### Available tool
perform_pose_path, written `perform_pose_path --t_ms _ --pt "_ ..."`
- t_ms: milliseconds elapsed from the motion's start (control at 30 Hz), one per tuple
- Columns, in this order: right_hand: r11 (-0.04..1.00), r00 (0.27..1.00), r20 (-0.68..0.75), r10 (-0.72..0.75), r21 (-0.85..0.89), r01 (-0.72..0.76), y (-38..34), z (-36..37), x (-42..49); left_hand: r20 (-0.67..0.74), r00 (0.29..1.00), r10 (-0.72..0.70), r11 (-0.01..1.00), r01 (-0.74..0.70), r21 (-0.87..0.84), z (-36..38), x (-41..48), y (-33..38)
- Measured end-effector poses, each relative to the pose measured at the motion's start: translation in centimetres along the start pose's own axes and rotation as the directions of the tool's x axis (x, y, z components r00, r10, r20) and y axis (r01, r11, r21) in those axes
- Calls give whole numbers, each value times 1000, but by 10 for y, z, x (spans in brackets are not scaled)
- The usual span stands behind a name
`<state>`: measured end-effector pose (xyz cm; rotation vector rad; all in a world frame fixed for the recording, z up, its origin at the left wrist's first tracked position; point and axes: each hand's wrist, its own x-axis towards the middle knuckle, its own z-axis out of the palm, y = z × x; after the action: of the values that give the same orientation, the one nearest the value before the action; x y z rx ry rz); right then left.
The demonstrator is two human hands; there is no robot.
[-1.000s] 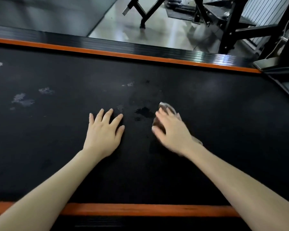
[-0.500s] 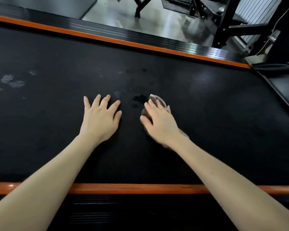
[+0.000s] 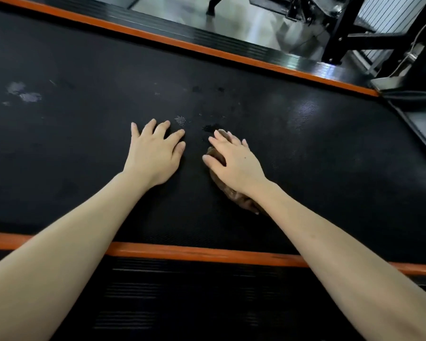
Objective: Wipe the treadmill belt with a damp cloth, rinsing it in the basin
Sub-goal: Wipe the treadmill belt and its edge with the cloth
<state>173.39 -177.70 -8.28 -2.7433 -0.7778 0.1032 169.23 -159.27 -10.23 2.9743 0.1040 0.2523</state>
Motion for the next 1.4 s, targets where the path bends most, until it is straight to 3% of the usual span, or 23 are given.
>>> perform_pose_path --t_ms 100,200,500,633,900,1133,1300,1400 --pt "985 984 57 -170 6 170 -7 -3 -47 -25 1000 9 1000 -9 -21 1 -1 0" --pt "940 922 187 -338 23 340 1 -11 -93 -35 999 20 1000 -20 -20 -1 -1 -1" --pt "901 878 207 -432 47 432 32 -21 -107 -37 999 19 1000 -19 5 1 2 1" --pt "896 884 143 -445 68 440 20 -13 -85 -5 999 -41 999 41 4 -2 6 7" --pt "946 964 -66 -257 189 265 2 3 -89 -43 999 2 1000 -1 13 5 9 0" --pt "978 947 -310 -87 154 141 -2 5 -19 -22 1000 -19 1000 20 23 4 7 0" --pt "975 946 -275 173 182 -125 30 -14 102 -5 999 -43 999 43 -7 2 6 -1" --pt "984 950 -258 174 72 -161 35 -11 117 6 999 -38 999 38 -25 1 6 0"
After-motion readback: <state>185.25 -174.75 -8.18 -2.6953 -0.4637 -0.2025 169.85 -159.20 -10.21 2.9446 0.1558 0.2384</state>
